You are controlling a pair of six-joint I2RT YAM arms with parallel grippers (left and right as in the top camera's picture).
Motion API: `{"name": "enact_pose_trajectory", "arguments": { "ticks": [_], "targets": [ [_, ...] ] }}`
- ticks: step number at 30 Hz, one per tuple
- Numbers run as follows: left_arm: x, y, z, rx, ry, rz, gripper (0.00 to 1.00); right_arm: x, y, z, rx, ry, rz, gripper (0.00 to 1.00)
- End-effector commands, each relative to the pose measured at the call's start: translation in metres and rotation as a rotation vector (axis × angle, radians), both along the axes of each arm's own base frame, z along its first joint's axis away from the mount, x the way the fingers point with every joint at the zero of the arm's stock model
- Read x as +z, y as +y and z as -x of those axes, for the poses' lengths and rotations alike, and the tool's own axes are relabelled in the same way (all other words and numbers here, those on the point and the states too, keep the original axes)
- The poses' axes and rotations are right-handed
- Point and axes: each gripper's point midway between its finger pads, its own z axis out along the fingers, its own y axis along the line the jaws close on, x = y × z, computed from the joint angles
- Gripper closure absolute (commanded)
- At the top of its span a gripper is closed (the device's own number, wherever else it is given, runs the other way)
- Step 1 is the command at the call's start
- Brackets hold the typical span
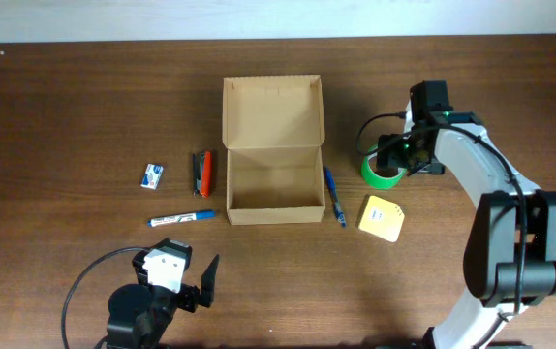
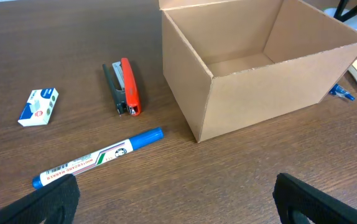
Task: Pack container
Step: 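Lower the right gripper and grasp the green tape roll rim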
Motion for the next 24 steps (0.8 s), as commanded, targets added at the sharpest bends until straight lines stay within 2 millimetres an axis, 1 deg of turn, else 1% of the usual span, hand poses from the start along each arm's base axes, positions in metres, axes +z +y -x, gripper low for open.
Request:
{"name": "enact_pose_trajectory", "arguments": {
  "ticks": [1, 4, 9, 12, 15, 19, 22, 24],
  "targets": [
    [0.000, -0.002, 0.000, -0.008, -0.003, 0.014, 0.01, -0.003, 0.001, -0.005, 0.015, -0.003, -0.002, 0.13],
    [0.000, -0.002, 0.000, -0.008, -0.003, 0.014, 0.01, -0.006, 0.001, -0.007, 0.016, -0.004, -0.002, 0.20],
    [0.000, -0.002, 0.000, -0.008, -0.003, 0.014, 0.00, -0.013, 0.001, -0.011, 0.016, -0.008, -0.002, 0.22],
    [0.000, -0.002, 0.000, -0.008, -0.003, 0.014, 0.00, -0.020, 0.001, -0.012, 0.016, 0.000, -0.002, 0.30],
    [0.000, -0.002, 0.000, -0.008, -0.003, 0.014, 0.00, -0.022, 0.001, -0.013, 0.016, -0.003, -0.002, 0.38],
    [0.000, -0.002, 0.000, -0.008, -0.003, 0.014, 0.00, -0.021, 0.001, -0.016, 0.015, -0.014, -0.002, 0.56],
    [0.000, -0.002, 0.000, -0.008, -0.003, 0.014, 0.00, -0.021, 0.001, -0.017, 0.015, -0.019, -0.002, 0.60],
    [0.000, -0.002, 0.000, -0.008, -0.003, 0.014, 0.00, -0.021, 0.001, -0.018, 0.015, -0.021, -0.002, 0.67]
  ]
}}
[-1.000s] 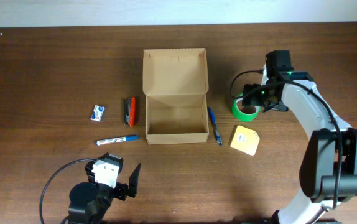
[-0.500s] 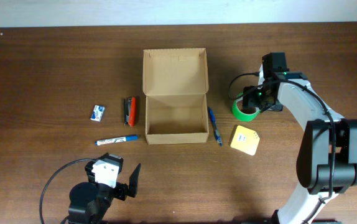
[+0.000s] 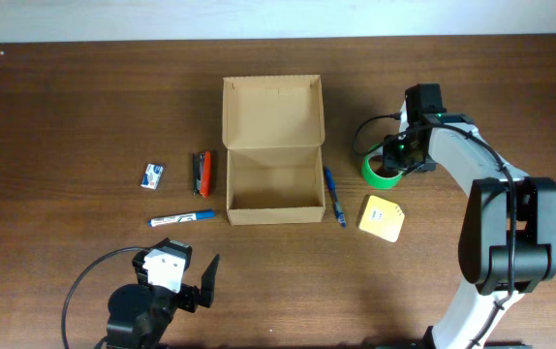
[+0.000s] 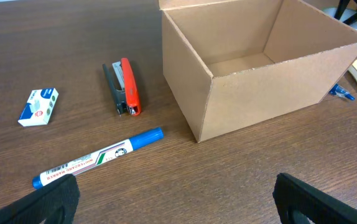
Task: Pack container
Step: 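Lower the right gripper and grasp the green tape roll rim, then lift the tape roll and carry it over the cardboard box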
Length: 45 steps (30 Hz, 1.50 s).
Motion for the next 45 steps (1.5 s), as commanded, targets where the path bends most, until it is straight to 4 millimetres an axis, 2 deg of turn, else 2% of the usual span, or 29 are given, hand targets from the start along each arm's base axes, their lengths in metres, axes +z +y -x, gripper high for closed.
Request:
{"name": "enact_pose_trajectory", "arguments": {
  "ticks": [1, 3, 6, 10, 14, 19, 26, 30, 32, 35, 37, 42, 45],
  "targets": [
    [0.000, -0.002, 0.000, -0.008, -0.003, 0.014, 0.00, 0.000, 0.000, -0.005, -0.005, -0.007, -0.003, 0.73],
    [0.000, -0.002, 0.000, -0.008, -0.003, 0.014, 0.00, 0.000, 0.000, -0.005, -0.006, -0.007, -0.004, 0.85],
    [0.000, -0.002, 0.000, -0.008, -0.003, 0.014, 0.01, 0.000, 0.002, -0.003, -0.006, 0.000, -0.016, 0.96],
    [0.000, -0.002, 0.000, -0.008, -0.003, 0.014, 0.00, 0.004, 0.009, -0.002, 0.003, 0.015, -0.056, 0.96],
    [0.000, -0.002, 0.000, -0.008, -0.003, 0.014, 0.00, 0.020, 0.009, -0.005, -0.031, 0.030, -0.063, 0.96],
    [0.000, -0.002, 0.000, -0.008, -0.003, 0.014, 0.00, 0.061, 0.011, -0.016, -0.051, 0.026, -0.070, 0.96],
    [0.000, -0.002, 0.000, -0.008, -0.003, 0.014, 0.00, 0.144, 0.030, -0.028, -0.006, -0.031, -0.072, 0.96],
    [0.000, -0.002, 0.000, -0.008, -0.003, 0.014, 0.00, 0.190, 0.054, -0.037, 0.052, -0.122, -0.080, 0.96],
    [0.000, -0.002, 0.000, -0.008, -0.003, 0.014, 0.00, 0.212, 0.071, -0.038, 0.090, -0.165, -0.086, 0.96],
    [0.000, -0.002, 0.000, -0.008, -0.003, 0.014, 0.00, 0.234, 0.102, -0.035, 0.158, -0.212, -0.099, 0.96],
    [0.000, -0.002, 0.000, -0.008, -0.003, 0.014, 0.00, 0.240, 0.126, -0.030, 0.210, -0.225, -0.107, 0.96],
    [0.000, -0.002, 0.000, -0.008, -0.003, 0.014, 0.00, 0.239, 0.187, -0.008, 0.348, -0.220, -0.115, 0.96],
    [0.000, -0.002, 0.000, -0.008, -0.003, 0.014, 0.00, 0.239, 0.208, 0.003, 0.397, -0.223, -0.098, 0.96]
  ]
}}
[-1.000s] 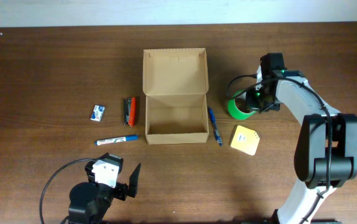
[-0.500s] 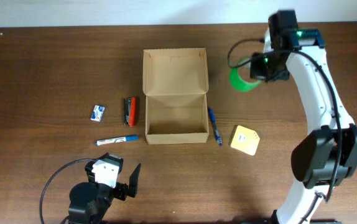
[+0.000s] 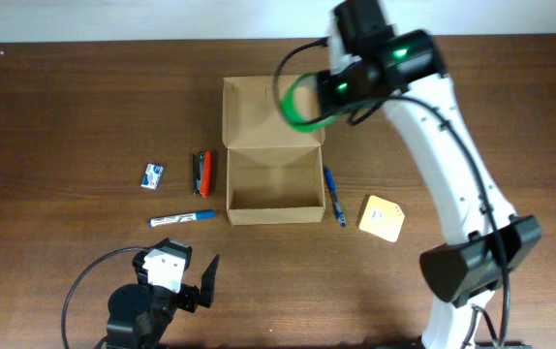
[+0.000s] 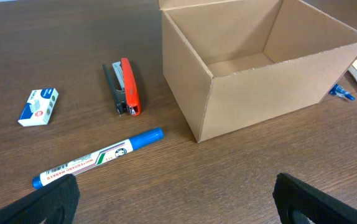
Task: Pack container
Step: 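Lift the tape roll and carry it over the cardboard box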
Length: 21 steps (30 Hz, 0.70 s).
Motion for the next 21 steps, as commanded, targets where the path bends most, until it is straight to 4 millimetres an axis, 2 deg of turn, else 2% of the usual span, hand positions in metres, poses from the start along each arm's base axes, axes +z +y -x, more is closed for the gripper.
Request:
{"name": "enact_pose_trajectory", "arguments": {
  "ticks": [1, 8, 17, 21],
  "targets": [
    [0.000, -0.002, 0.000, -0.008, -0.003, 0.014, 0.00, 0.011, 0.023, 0.011, 0.044, -0.036, 0.006, 0.96],
    [0.000, -0.002, 0.000, -0.008, -0.003, 0.014, 0.00, 0.001, 0.056, 0.028, 0.117, -0.022, 0.033, 0.96],
    [0.000, -0.002, 0.000, -0.008, -0.003, 0.014, 0.01, -0.062, 0.071, 0.037, 0.059, 0.128, 0.084, 0.96],
    [0.000, -0.002, 0.000, -0.008, -0.003, 0.014, 0.01, -0.077, 0.070, 0.035, 0.007, 0.141, 0.126, 0.96]
  ]
}}
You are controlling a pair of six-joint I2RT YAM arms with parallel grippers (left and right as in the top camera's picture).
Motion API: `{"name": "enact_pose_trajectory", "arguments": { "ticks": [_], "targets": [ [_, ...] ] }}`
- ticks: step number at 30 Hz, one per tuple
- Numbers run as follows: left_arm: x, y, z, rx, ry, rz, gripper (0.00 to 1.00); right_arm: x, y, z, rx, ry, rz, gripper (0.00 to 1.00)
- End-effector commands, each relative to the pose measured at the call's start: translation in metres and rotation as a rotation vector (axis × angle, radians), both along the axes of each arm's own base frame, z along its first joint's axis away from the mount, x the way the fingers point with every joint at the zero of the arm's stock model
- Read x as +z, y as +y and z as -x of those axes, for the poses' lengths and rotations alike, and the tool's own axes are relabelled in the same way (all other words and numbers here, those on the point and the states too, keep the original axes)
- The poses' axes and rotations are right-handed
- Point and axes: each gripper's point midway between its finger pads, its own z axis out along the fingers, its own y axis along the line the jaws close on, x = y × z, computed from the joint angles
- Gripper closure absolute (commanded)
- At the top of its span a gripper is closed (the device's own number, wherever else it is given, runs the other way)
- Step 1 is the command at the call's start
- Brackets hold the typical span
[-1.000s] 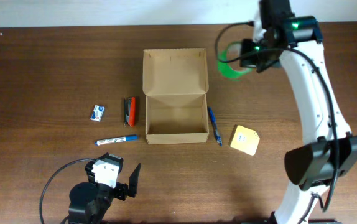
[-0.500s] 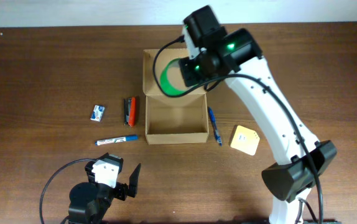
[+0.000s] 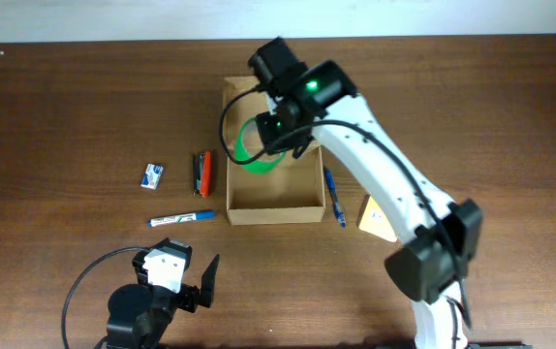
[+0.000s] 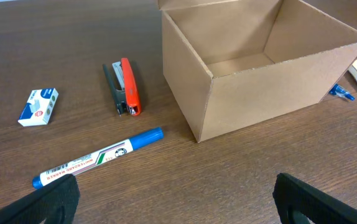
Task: Pack container
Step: 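Lift the tape roll and carry it over the cardboard box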
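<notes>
The open cardboard box (image 3: 273, 184) stands mid-table with its lid flap folded back. My right gripper (image 3: 276, 134) reaches over the box, shut on the green tape roll (image 3: 252, 158), which hangs over the box's left half. Whether the roll touches the box floor cannot be told. The roll does not show in the left wrist view, where the box (image 4: 259, 68) looks empty. My left gripper (image 4: 178, 202) stands open near the table's front edge, holding nothing. It also shows in the overhead view, where the left gripper (image 3: 176, 281) is at the lower left.
Left of the box lie a red stapler (image 3: 202, 172), a small blue-white packet (image 3: 153, 175) and a blue marker (image 3: 181, 218). On its right lie a blue pen (image 3: 334, 196) and a yellow pad (image 3: 370, 215), partly under the right arm.
My right gripper, with the green tape roll, was over the lid flap's right part. It is now further left and nearer the front, over the box's opening. The left arm stayed still.
My right gripper was at the green tape roll on the table right of the box, and was still there at the following moment. Then it held the roll up over the lid flap. Now the roll is over the box opening.
</notes>
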Motion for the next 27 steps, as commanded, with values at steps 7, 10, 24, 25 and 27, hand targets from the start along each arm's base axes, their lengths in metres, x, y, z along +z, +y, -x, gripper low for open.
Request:
{"name": "enact_pose_trajectory", "arguments": {
  "ticks": [7, 10, 24, 25, 27],
  "targets": [
    [0.000, -0.002, 0.000, -0.008, -0.003, 0.014, 0.00, -0.030, 0.006, 0.003, -0.118, 0.039, 0.057, 0.96],
    [0.000, -0.002, 0.000, -0.008, -0.003, 0.014, 0.01, -0.041, 0.008, 0.005, -0.151, 0.065, 0.064, 0.96],
    [0.000, -0.002, 0.000, -0.008, -0.003, 0.014, 0.00, -0.068, 0.004, 0.011, -0.294, 0.106, 0.122, 0.96],
    [0.000, -0.002, 0.000, -0.008, -0.003, 0.014, 0.01, -0.070, 0.004, 0.012, -0.297, 0.108, 0.121, 0.96],
    [0.000, -0.002, 0.000, -0.008, -0.003, 0.014, 0.00, -0.074, 0.004, 0.012, -0.300, 0.110, 0.121, 0.96]
  ]
}}
